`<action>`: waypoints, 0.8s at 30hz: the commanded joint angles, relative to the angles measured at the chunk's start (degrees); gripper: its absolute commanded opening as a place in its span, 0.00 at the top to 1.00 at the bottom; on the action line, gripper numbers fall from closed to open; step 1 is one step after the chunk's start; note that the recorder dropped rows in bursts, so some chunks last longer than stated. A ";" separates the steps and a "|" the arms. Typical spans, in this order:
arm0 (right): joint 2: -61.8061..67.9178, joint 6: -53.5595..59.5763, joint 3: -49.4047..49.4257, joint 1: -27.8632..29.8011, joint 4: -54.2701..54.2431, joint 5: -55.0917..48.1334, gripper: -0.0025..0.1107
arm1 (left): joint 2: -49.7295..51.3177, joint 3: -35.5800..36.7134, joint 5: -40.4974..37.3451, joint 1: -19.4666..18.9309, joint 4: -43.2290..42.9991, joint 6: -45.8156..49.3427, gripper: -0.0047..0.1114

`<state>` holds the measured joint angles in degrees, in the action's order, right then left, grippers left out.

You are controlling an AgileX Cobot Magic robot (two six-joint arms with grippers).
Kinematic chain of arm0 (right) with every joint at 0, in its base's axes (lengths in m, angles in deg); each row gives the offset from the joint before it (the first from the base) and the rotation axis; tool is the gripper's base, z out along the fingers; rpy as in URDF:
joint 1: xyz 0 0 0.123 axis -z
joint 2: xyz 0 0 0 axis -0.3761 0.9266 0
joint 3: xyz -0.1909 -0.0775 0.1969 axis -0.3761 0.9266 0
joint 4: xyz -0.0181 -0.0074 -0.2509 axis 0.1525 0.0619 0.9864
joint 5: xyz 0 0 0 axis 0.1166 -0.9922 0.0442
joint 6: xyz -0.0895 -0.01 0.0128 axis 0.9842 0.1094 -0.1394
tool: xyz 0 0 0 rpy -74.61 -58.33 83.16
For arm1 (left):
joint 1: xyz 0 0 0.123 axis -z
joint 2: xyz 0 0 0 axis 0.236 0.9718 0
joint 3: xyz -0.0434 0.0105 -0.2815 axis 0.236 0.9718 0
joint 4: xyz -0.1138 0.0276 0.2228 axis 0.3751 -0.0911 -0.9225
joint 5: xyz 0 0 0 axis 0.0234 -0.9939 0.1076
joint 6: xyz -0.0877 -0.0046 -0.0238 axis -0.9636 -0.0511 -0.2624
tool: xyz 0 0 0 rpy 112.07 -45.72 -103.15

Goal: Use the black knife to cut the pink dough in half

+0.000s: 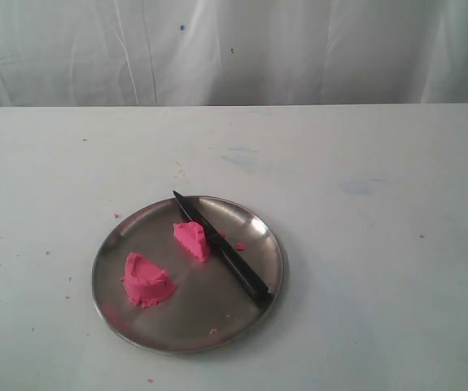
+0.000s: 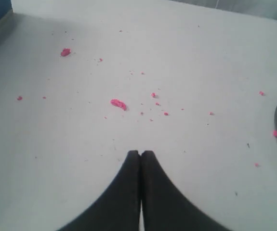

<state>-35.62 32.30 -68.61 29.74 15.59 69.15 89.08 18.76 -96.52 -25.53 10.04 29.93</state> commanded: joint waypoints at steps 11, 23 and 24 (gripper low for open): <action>-0.29 0.18 0.06 0.36 0.00 0.13 0.98 | -0.31 0.18 0.15 9.12 3.74 13.98 0.96; -0.29 0.18 0.06 0.36 0.00 0.13 0.98 | -0.31 0.18 -0.10 8.54 3.74 15.98 0.96; -0.29 0.18 0.06 0.36 0.00 0.13 0.98 | -0.31 0.18 -0.10 8.54 3.74 15.98 0.96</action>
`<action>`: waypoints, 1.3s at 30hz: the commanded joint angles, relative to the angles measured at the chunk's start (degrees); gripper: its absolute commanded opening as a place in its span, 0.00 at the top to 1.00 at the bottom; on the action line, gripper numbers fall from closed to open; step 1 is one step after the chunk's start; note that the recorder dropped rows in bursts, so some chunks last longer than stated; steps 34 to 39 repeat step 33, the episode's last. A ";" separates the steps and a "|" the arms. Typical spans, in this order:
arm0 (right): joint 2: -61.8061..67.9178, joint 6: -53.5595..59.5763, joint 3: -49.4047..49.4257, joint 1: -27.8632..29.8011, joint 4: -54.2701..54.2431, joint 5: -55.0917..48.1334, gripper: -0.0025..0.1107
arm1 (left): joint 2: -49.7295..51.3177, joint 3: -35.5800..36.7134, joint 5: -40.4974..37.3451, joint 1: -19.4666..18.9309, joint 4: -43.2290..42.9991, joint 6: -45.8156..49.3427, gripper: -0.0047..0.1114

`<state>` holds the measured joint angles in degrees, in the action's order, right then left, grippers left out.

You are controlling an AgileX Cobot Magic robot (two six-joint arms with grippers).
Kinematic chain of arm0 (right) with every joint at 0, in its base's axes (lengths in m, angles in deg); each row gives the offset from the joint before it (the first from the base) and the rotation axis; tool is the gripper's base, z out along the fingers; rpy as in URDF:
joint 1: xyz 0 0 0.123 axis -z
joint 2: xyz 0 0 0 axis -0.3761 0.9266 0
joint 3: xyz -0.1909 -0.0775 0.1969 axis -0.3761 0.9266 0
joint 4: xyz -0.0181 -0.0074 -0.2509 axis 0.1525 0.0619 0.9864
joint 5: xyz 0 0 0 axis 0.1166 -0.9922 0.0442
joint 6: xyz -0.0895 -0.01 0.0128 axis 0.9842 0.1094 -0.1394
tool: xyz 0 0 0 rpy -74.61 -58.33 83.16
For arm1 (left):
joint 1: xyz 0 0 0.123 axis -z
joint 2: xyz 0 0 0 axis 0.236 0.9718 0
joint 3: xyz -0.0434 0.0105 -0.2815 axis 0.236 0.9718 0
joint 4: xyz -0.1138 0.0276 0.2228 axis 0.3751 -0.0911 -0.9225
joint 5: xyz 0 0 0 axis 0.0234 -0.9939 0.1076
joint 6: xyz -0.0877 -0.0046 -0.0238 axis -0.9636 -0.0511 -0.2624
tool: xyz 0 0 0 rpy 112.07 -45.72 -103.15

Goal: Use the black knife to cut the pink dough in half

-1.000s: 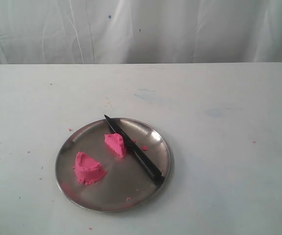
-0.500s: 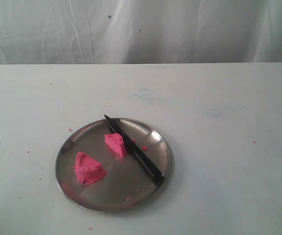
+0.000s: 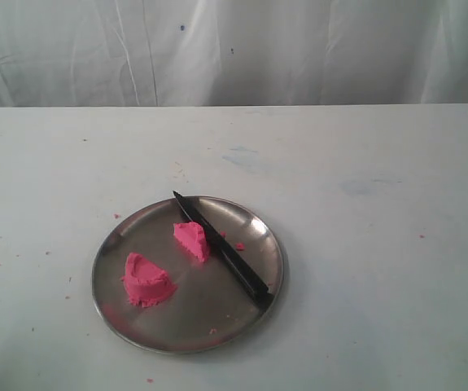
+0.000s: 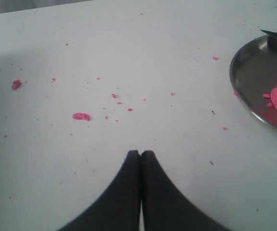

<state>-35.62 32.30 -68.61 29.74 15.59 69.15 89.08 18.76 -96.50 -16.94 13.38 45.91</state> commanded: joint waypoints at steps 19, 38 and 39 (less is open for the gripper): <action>-0.29 0.18 0.06 -1.37 0.00 0.13 0.98 | -0.31 0.18 -0.12 -0.05 0.39 0.00 0.96; -0.29 0.18 0.06 -1.37 0.00 0.13 0.98 | -0.31 0.18 -0.12 -0.05 0.39 0.00 0.96; -0.29 0.18 0.06 -1.37 0.00 0.13 0.98 | -0.31 0.18 -0.12 -0.05 0.39 0.00 0.96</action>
